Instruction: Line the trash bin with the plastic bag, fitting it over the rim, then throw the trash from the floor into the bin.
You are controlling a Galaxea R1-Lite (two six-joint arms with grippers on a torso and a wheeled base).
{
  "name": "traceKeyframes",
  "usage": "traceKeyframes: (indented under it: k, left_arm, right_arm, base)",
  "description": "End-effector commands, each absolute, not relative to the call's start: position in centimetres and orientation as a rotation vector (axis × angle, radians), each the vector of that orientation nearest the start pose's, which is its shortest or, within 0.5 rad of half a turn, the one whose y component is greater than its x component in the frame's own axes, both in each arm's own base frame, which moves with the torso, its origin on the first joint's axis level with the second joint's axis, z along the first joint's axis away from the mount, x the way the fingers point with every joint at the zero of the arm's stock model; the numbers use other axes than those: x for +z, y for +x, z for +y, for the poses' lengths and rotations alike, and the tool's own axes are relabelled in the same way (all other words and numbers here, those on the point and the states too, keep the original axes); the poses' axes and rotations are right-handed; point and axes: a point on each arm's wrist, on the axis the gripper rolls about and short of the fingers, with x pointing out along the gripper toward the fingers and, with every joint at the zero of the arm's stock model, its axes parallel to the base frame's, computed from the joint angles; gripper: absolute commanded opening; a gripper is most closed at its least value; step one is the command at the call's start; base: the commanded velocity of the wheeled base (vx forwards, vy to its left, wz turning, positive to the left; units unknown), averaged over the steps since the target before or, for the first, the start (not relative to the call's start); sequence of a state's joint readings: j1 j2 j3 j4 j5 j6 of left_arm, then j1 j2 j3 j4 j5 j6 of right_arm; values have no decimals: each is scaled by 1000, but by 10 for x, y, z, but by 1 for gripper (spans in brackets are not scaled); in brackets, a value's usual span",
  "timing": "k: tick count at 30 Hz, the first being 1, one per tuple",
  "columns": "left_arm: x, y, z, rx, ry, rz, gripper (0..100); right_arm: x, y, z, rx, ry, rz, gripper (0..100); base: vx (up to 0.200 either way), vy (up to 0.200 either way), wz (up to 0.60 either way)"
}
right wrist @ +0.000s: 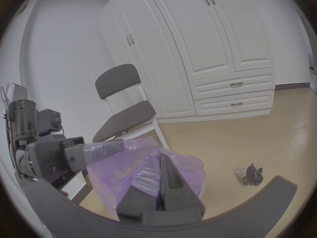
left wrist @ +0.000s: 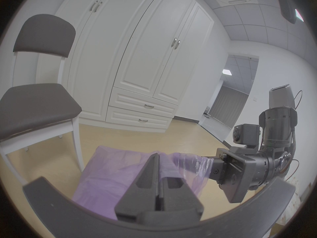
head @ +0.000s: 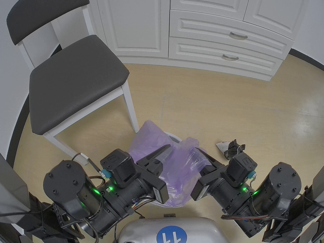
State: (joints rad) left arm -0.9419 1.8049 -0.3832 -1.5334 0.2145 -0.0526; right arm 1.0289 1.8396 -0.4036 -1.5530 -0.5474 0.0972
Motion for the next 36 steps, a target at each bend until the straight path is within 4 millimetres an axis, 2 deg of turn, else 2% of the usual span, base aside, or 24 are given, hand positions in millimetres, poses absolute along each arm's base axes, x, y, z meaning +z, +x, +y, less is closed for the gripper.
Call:
traceKeyframes:
  k: [1, 7, 11, 13, 19, 22, 26, 29, 36]
  left_arm:
    - [135, 165, -218, -728, -115, -50, 0]
    - [128, 171, -221, -698, -124, -22, 0]
    - [120, 179, -220, -673, -112, 2, 0]
    - [117, 182, -220, -663, -111, 9, 0]
    - [103, 205, -221, -606, -137, 48, 0]
    - [96, 214, -222, -585, -138, 64, 0]
    - [83, 239, -224, -539, -222, 92, 0]
    - [76, 254, -229, -515, -294, 107, 0]
    - [68, 247, -238, -545, -299, 139, 0]
  right_arm:
    - [130, 159, 232, 468, 171, -49, 0]
    - [123, 171, 229, 428, 199, -26, 0]
    - [107, 200, 228, 360, 262, 11, 0]
    - [104, 205, 229, 350, 273, 16, 0]
    - [83, 229, 231, 324, 311, 60, 0]
    - [70, 248, 229, 290, 335, 75, 0]
    - [57, 267, 225, 251, 353, 83, 0]
    - [57, 273, 219, 245, 355, 81, 0]
    - [76, 275, 210, 224, 353, 90, 0]
  base:
    - [0, 0, 0]
    - [0, 0, 0]
    - [0, 0, 0]
    - [0, 0, 0]
    - [0, 0, 0]
    - [0, 0, 0]
    - [0, 0, 0]
    - [0, 0, 0]
    - [0, 0, 0]
